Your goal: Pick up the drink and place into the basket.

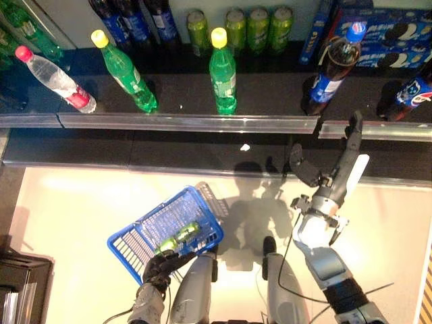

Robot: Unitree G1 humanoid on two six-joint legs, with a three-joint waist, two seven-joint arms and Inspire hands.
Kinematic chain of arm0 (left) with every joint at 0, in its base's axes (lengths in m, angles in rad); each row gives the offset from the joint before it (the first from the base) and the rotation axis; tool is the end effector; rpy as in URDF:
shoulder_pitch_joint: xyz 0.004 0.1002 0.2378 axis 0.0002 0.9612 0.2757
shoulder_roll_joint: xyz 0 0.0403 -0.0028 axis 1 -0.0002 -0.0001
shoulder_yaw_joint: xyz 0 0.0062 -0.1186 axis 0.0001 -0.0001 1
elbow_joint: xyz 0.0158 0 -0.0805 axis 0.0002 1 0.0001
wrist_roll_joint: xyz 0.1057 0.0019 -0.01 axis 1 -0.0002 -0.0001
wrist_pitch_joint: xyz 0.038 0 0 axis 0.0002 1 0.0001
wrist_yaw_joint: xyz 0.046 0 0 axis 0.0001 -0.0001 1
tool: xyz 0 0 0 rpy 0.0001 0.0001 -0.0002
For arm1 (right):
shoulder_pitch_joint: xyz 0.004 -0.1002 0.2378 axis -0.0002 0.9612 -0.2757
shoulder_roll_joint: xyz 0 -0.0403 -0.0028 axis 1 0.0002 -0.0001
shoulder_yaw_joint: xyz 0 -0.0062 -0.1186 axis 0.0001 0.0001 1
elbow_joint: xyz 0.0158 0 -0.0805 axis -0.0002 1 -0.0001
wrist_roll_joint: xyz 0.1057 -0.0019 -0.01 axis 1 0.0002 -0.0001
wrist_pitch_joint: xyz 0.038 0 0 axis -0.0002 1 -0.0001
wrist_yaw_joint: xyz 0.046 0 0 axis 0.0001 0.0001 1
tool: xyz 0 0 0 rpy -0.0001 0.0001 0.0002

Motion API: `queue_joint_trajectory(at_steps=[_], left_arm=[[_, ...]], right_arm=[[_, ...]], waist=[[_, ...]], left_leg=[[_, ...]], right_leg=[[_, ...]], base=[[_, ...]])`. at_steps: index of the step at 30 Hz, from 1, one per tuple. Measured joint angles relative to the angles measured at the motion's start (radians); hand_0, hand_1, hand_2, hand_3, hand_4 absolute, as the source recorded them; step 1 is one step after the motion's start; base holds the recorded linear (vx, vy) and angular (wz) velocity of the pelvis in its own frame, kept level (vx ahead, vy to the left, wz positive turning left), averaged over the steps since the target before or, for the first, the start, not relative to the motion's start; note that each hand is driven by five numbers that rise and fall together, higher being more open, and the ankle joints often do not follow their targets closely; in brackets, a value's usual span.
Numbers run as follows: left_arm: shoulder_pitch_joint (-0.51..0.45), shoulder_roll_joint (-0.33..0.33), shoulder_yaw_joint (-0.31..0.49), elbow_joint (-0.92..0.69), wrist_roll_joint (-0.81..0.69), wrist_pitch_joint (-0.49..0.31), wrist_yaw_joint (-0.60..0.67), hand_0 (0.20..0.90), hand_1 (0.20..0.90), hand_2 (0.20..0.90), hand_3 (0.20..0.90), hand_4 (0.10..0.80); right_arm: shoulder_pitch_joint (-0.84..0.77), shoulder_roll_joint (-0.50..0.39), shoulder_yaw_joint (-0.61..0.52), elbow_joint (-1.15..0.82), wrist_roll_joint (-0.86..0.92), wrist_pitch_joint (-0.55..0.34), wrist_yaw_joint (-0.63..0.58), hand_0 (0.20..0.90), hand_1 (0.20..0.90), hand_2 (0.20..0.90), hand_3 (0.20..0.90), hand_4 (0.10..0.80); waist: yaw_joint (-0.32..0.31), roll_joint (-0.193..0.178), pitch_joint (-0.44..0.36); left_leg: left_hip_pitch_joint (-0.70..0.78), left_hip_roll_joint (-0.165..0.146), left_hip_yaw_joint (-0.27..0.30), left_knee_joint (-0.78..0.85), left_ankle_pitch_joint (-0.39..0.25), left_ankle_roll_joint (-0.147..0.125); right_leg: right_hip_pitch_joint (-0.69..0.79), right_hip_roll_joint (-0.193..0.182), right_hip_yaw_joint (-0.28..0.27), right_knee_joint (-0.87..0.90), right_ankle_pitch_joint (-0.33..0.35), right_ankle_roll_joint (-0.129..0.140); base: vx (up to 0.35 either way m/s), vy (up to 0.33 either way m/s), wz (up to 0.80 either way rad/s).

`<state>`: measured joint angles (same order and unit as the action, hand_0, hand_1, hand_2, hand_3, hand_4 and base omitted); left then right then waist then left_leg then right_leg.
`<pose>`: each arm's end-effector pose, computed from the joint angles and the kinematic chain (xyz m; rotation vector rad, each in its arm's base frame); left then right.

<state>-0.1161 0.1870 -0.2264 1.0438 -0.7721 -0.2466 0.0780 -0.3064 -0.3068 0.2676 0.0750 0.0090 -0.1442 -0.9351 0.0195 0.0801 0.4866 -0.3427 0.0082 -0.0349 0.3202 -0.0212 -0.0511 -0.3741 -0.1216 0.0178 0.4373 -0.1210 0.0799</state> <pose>0.1549 0.1952 -0.1087 -0.3409 0.6941 0.3623 0.2622 -0.1427 0.0822 -0.1430 -0.4455 -0.6037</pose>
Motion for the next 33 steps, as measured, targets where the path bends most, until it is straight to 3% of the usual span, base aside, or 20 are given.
queue_joint_trajectory(at_steps=[10,33], left_arm=[[-0.044,0.000,-0.001,-0.001,-0.030,0.000,-0.004,0.300,0.300,0.300,0.200,0.100],[-0.083,0.019,-0.033,-0.006,-0.042,0.022,-0.004,0.300,0.300,0.300,0.200,0.100]], right_arm=[[-0.170,0.036,-0.049,0.056,0.054,0.056,-0.057,0.900,0.900,0.900,0.900,0.800],[-0.343,0.015,-0.170,0.096,0.200,0.084,-0.138,0.900,0.900,0.900,0.900,0.800]], waist=[[0.012,0.008,0.023],[0.046,-0.004,0.032]], left_leg=[[-0.072,-0.006,-0.010,0.024,0.004,-0.007],[-0.096,-0.012,-0.017,0.033,0.003,-0.005]], right_leg=[[-0.067,0.000,-0.003,0.017,0.002,-0.002],[-0.085,-0.003,-0.006,0.016,0.004,0.000]], base=[[-0.028,0.008,0.00],[0.000,0.000,0.00]])
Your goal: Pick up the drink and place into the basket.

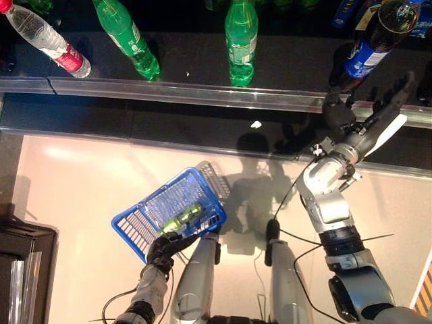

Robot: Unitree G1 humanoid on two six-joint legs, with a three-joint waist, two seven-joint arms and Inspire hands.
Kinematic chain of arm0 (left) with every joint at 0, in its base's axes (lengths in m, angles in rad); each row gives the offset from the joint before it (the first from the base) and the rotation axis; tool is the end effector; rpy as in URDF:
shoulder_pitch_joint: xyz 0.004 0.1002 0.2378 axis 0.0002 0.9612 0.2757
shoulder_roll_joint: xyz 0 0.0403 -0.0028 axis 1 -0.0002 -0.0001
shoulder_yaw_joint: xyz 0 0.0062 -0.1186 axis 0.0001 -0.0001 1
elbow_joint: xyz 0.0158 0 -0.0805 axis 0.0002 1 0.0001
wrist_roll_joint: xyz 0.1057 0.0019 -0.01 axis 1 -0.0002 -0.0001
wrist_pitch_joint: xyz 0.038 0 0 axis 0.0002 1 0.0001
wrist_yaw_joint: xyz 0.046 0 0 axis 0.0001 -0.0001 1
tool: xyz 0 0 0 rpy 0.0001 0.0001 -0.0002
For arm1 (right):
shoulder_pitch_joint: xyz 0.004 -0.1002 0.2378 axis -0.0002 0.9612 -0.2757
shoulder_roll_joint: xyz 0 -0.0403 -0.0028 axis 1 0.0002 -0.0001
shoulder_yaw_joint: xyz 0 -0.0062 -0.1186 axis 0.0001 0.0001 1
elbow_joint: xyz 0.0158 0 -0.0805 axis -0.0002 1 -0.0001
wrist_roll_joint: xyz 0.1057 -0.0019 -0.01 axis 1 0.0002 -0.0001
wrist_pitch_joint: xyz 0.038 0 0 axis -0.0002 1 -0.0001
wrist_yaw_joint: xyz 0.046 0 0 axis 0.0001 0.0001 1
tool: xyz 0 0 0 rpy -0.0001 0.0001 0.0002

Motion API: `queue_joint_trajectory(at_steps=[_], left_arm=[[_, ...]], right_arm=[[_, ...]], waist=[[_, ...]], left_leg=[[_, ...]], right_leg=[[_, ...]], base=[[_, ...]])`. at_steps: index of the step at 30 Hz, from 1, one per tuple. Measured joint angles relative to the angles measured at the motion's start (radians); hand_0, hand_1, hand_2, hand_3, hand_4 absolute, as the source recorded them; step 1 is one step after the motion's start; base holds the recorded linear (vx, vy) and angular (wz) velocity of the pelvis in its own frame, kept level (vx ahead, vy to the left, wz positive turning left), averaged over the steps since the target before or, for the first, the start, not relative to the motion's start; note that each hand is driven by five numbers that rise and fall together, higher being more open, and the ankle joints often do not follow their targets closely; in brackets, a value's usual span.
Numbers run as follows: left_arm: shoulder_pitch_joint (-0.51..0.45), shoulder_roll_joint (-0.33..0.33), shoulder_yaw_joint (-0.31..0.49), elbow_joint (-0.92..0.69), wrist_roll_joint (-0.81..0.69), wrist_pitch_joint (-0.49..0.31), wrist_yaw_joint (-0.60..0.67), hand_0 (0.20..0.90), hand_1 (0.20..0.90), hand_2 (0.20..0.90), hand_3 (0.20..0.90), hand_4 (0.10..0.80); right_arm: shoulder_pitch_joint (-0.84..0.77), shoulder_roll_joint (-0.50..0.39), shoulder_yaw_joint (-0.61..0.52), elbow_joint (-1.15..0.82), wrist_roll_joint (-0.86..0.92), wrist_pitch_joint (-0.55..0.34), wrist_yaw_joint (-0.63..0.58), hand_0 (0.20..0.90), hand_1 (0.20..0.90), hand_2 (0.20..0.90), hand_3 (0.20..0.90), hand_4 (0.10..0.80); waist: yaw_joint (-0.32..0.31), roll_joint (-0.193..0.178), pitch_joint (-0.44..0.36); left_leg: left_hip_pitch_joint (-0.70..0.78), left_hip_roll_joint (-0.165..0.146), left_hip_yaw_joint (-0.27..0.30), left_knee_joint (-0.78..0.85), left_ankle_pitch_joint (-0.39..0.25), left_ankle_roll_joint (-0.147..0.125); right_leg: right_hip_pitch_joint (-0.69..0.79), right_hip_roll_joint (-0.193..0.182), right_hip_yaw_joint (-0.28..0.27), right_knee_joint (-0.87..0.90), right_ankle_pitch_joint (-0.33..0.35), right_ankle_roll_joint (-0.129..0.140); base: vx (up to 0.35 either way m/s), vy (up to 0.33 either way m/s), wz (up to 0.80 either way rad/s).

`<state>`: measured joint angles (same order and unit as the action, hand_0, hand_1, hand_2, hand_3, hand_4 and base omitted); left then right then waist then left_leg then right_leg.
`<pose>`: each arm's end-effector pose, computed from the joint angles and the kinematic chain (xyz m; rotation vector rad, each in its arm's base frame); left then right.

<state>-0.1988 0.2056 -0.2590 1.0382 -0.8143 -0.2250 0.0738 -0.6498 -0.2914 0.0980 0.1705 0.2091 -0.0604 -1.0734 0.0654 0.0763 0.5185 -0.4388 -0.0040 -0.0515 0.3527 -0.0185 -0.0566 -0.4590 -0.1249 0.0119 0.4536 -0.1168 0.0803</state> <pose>0.1837 0.1943 -0.0954 -0.3540 0.6397 0.3189 0.3165 -0.1507 0.1696 0.1645 -0.5054 -0.8458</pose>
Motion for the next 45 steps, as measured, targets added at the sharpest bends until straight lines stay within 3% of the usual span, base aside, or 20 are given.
queue_joint_trajectory(at_steps=[17,25,43,44,45], left_arm=[[-0.010,0.016,-0.001,-0.039,-0.004,0.022,-0.005,0.300,0.300,0.300,0.200,0.100],[-0.014,0.028,-0.001,-0.071,-0.030,0.044,-0.025,0.300,0.300,0.300,0.200,0.100],[-0.015,0.054,-0.002,-0.119,-0.037,0.063,-0.027,0.300,0.300,0.300,0.200,0.100],[-0.015,0.054,-0.002,-0.121,-0.039,0.065,-0.029,0.300,0.300,0.300,0.200,0.100],[-0.015,0.055,-0.002,-0.123,-0.045,0.067,-0.034,0.300,0.300,0.300,0.200,0.100]], right_arm=[[-0.139,-0.073,-0.030,0.089,0.109,0.052,0.000,0.900,0.900,0.900,0.900,0.800],[-0.209,-0.172,-0.034,0.140,0.235,0.053,0.027,0.900,0.900,0.900,0.900,0.800],[-0.286,-0.207,-0.020,0.154,0.266,0.075,0.103,0.900,0.900,0.900,0.900,0.800],[-0.292,-0.217,-0.016,0.169,0.267,0.075,0.112,0.792,0.792,0.792,0.774,0.674],[-0.297,-0.225,-0.016,0.179,0.268,0.075,0.117,0.728,0.728,0.728,0.700,0.600]], waist=[[0.019,0.003,0.011],[0.041,0.003,0.011],[0.045,0.001,0.012],[0.045,0.001,0.012],[0.046,0.001,0.012]], left_leg=[[-0.038,-0.010,-0.016,0.015,0.000,0.000],[-0.074,-0.016,-0.021,0.032,0.000,0.000],[-0.157,-0.032,-0.042,0.068,-0.002,0.003],[-0.159,-0.033,-0.042,0.068,-0.002,0.003],[-0.161,-0.033,-0.042,0.068,-0.002,0.003]], right_leg=[[-0.036,-0.004,-0.002,0.016,0.000,0.000],[-0.074,-0.007,-0.001,0.037,-0.002,0.002],[-0.159,-0.008,0.009,0.078,-0.002,0.003],[-0.161,-0.008,0.009,0.078,-0.002,0.003],[-0.163,-0.008,0.009,0.079,-0.002,0.003]], base=[[0.002,-0.001,0.00],[-0.001,-0.003,0.00],[-0.007,-0.007,0.00],[0.000,0.000,0.00],[0.000,0.000,0.00]])
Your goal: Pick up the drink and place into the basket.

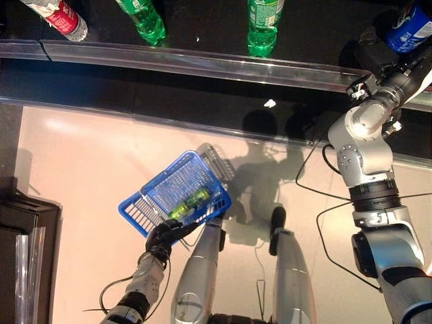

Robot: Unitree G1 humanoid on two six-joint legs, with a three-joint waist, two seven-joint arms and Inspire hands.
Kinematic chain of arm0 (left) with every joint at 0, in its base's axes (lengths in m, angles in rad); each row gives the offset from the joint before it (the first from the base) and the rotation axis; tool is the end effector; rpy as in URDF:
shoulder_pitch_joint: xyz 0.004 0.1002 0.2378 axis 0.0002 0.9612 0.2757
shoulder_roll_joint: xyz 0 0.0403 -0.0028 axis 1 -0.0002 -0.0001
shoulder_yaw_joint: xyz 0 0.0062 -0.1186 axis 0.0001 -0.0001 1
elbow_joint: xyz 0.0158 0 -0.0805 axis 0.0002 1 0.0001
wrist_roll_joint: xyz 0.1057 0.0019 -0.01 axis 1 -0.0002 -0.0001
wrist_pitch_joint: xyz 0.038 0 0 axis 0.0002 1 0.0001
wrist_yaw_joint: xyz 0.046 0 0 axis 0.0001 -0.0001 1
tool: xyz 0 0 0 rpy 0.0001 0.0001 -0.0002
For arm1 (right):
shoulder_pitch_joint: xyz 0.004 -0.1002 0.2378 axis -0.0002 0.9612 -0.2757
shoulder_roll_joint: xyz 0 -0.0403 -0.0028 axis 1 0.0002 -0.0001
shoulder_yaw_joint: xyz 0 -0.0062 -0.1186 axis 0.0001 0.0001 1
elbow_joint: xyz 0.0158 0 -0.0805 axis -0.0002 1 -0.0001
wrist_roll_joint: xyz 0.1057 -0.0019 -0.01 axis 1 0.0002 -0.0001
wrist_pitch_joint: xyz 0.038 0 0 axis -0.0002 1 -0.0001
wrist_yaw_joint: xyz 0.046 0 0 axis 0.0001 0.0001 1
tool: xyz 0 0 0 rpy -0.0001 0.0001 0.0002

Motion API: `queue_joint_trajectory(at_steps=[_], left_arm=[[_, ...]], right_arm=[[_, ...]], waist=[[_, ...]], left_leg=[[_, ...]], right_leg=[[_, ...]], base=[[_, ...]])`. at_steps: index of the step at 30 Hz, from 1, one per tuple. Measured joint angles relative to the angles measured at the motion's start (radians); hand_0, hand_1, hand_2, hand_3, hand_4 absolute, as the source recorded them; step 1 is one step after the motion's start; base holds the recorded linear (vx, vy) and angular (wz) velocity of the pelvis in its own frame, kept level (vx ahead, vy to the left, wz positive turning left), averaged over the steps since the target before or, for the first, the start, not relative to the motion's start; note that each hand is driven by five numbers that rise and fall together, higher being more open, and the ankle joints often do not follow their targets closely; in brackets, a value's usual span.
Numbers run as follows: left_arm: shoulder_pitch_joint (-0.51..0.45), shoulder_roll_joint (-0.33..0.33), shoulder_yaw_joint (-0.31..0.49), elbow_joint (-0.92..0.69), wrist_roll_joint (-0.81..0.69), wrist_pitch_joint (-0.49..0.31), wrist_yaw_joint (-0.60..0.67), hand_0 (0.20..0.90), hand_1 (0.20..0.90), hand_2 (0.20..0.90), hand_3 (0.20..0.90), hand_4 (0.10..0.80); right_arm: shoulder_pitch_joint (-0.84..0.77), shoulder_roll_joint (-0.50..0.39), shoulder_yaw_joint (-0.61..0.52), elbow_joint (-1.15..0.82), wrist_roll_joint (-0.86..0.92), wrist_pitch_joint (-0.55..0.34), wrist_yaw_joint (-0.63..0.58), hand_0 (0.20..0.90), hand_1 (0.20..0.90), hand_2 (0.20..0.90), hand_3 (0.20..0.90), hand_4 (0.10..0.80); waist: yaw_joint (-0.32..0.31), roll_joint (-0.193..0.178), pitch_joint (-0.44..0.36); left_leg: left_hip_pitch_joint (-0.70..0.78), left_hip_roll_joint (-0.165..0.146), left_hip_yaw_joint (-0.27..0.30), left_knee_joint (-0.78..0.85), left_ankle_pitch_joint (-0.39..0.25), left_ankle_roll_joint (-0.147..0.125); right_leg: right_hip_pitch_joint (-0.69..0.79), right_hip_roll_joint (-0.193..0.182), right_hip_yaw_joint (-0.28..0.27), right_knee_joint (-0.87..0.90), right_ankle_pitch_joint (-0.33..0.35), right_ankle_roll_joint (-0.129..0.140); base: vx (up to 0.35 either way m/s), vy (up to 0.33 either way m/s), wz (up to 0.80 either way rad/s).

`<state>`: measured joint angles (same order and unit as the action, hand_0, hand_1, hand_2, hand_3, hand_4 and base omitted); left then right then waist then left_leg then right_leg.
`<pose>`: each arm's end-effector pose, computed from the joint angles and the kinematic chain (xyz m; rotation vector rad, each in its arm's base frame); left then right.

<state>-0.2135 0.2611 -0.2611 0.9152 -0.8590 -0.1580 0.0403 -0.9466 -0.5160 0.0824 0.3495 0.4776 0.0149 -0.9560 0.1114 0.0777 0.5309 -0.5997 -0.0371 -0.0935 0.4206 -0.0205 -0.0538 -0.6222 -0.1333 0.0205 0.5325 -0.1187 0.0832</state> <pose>0.2032 0.2031 -0.0770 -0.3963 0.5710 0.2478 0.3438 -0.1940 0.2535 0.2166 -0.5299 -0.7884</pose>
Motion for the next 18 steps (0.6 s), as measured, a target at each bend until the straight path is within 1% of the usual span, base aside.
queue_joint_trajectory(at_steps=[2,5,7,9,11,18], left_arm=[[0.000,0.007,0.000,0.000,-0.013,0.004,-0.011,0.300,0.300,0.300,0.200,0.100],[0.000,0.012,0.000,-0.002,-0.022,0.016,-0.012,0.300,0.300,0.300,0.200,0.100],[0.000,0.016,0.000,-0.003,-0.025,0.017,-0.013,0.300,0.300,0.300,0.200,0.100],[0.000,0.022,0.000,-0.008,-0.030,0.021,-0.014,0.300,0.300,0.300,0.200,0.100],[0.000,0.024,0.000,-0.012,-0.030,0.023,-0.015,0.300,0.300,0.300,0.200,0.100],[0.000,0.029,-0.001,-0.013,-0.030,0.023,-0.034,0.300,0.300,0.300,0.200,0.100]], right_arm=[[-0.019,-0.009,0.000,0.024,0.007,-0.001,0.006,0.300,0.300,0.300,0.200,0.100],[-0.029,-0.041,0.000,0.066,0.018,-0.001,0.020,0.300,0.300,0.300,0.200,0.100],[-0.029,-0.065,0.014,0.085,0.015,-0.003,0.032,0.300,0.300,0.300,0.200,0.100],[-0.057,-0.085,0.004,0.117,0.053,-0.011,0.045,0.300,0.300,0.300,0.200,0.100],[-0.073,-0.086,0.005,0.151,0.061,-0.015,0.053,0.300,0.300,0.300,0.200,0.100],[-0.084,-0.108,0.020,0.176,0.075,-0.024,0.091,0.300,0.300,0.300,0.200,0.100]], waist=[[-0.002,0.000,0.000],[0.000,-0.001,0.001],[0.000,-0.003,0.002],[-0.003,-0.003,0.002],[-0.003,-0.003,0.002],[0.000,-0.003,0.002]], left_leg=[[-0.012,-0.001,0.000,0.003,0.000,0.000],[-0.020,-0.001,-0.003,0.003,0.005,-0.008],[-0.022,-0.001,-0.004,0.003,0.006,-0.009],[-0.031,-0.001,-0.005,0.008,0.006,-0.009],[-0.033,-0.001,-0.006,0.011,0.006,-0.009],[-0.036,-0.002,-0.010,0.016,0.006,-0.009]], right_leg=[[-0.013,0.000,0.000,0.005,0.000,0.000],[-0.021,0.000,-0.001,0.006,0.001,0.002],[-0.022,0.000,-0.002,0.006,0.001,0.002],[-0.030,0.000,-0.003,0.007,0.001,0.002],[-0.031,0.000,-0.004,0.009,0.002,0.003],[-0.031,0.000,-0.007,0.010,0.001,0.002]], base=[[0.000,0.000,0.00],[0.000,0.000,0.00],[0.000,0.000,0.00],[0.000,0.000,0.00],[0.000,0.000,0.00],[0.000,0.000,0.00]])
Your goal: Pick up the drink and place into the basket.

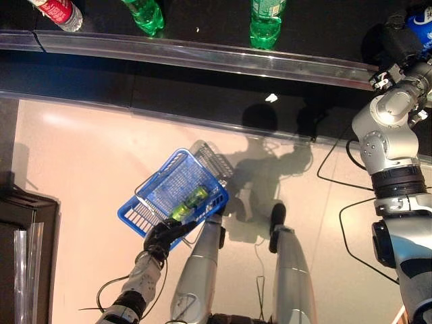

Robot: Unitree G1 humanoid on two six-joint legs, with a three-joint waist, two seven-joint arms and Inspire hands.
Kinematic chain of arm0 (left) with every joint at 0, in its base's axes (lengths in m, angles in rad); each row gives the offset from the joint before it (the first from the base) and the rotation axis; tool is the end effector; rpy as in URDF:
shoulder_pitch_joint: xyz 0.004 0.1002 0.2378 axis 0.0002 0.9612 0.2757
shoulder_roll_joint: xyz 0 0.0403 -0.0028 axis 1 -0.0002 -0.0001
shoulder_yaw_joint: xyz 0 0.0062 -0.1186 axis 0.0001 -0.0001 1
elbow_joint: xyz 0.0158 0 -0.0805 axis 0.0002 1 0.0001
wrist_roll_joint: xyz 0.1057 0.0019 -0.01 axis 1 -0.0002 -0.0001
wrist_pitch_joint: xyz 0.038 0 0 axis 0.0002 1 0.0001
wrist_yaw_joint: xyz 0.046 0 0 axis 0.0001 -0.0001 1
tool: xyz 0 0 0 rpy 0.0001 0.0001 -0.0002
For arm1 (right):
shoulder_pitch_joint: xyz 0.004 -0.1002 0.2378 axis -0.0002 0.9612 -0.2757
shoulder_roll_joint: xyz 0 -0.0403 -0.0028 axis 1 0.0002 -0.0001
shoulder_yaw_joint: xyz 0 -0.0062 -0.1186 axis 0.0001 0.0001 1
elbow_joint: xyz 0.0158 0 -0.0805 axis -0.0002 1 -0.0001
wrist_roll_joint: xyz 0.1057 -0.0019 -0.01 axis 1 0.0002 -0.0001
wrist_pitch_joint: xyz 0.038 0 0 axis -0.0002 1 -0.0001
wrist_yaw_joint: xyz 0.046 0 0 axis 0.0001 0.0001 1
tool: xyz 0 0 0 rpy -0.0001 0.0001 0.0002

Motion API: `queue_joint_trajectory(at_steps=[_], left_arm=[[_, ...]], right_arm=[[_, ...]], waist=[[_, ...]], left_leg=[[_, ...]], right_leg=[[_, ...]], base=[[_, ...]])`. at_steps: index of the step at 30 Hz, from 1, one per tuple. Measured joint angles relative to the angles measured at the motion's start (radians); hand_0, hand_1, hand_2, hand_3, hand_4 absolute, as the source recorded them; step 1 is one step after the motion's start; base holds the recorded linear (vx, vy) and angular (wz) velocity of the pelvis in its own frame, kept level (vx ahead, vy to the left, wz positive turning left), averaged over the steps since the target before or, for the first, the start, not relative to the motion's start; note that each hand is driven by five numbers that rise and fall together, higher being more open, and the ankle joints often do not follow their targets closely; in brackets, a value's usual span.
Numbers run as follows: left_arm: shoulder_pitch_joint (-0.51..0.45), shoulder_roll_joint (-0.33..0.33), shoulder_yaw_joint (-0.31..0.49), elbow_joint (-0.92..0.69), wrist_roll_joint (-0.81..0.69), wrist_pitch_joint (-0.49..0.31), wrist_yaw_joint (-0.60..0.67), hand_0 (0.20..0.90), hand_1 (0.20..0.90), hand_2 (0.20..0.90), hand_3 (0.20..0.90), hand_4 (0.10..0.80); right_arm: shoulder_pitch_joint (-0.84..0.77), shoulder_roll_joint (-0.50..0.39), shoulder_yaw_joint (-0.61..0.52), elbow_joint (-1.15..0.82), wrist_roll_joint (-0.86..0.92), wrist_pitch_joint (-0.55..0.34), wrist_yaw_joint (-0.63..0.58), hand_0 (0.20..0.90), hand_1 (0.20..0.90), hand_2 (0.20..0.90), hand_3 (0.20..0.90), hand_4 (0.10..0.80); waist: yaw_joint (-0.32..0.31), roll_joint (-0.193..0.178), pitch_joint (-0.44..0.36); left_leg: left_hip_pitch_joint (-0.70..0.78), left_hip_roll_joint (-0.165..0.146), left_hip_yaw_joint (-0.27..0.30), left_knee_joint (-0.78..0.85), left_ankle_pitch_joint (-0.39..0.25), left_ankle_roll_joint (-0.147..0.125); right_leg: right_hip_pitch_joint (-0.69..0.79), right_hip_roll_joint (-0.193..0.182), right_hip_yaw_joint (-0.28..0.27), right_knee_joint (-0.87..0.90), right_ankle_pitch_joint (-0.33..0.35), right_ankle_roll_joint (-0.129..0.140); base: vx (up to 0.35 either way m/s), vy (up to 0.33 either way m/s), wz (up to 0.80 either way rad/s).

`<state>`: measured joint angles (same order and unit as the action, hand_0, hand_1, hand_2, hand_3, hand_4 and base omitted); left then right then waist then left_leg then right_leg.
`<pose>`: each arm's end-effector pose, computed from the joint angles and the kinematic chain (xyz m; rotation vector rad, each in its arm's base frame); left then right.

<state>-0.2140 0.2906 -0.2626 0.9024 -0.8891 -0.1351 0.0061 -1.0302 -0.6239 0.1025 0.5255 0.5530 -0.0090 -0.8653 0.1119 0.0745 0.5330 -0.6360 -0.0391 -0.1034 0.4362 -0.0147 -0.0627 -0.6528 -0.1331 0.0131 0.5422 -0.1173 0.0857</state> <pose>0.2044 0.2118 -0.0739 -0.4125 0.5679 0.2280 0.3526 -0.2278 0.2683 0.1743 -0.5044 -0.8068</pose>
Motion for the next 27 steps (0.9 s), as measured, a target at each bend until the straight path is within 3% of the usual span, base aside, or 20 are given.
queue_joint_trajectory(at_steps=[17,21,27], left_arm=[[-0.002,-0.001,-0.002,0.023,0.001,0.004,-0.023,0.300,0.300,0.300,0.200,0.100],[0.007,-0.021,0.037,0.059,0.020,0.010,-0.039,0.300,0.300,0.300,0.200,0.100],[0.073,-0.041,0.070,0.044,0.038,-0.005,-0.065,0.300,0.300,0.300,0.200,0.100]], right_arm=[[0.014,-0.008,0.003,0.099,-0.001,-0.008,0.107,0.300,0.300,0.300,0.200,0.100],[0.179,-0.003,-0.005,-0.056,-0.043,0.025,0.155,0.300,0.300,0.300,0.200,0.100],[0.363,0.001,-0.009,-0.313,-0.150,0.031,0.212,0.300,0.300,0.300,0.200,0.100]], waist=[[0.022,-0.004,0.003],[0.034,-0.002,0.005],[0.052,-0.003,0.001]], left_leg=[[0.072,-0.005,-0.025,-0.016,0.011,-0.006],[0.214,-0.009,-0.076,-0.129,0.048,-0.007],[0.303,-0.010,-0.111,-0.182,0.052,-0.009]], right_leg=[[0.078,-0.005,-0.020,0.006,-0.001,0.002],[0.217,-0.027,-0.089,-0.041,-0.022,-0.014],[0.315,-0.043,-0.144,-0.045,-0.064,-0.020]], base=[[-0.010,-0.010,0.05],[0.081,-0.002,0.36],[0.076,0.005,0.28]])
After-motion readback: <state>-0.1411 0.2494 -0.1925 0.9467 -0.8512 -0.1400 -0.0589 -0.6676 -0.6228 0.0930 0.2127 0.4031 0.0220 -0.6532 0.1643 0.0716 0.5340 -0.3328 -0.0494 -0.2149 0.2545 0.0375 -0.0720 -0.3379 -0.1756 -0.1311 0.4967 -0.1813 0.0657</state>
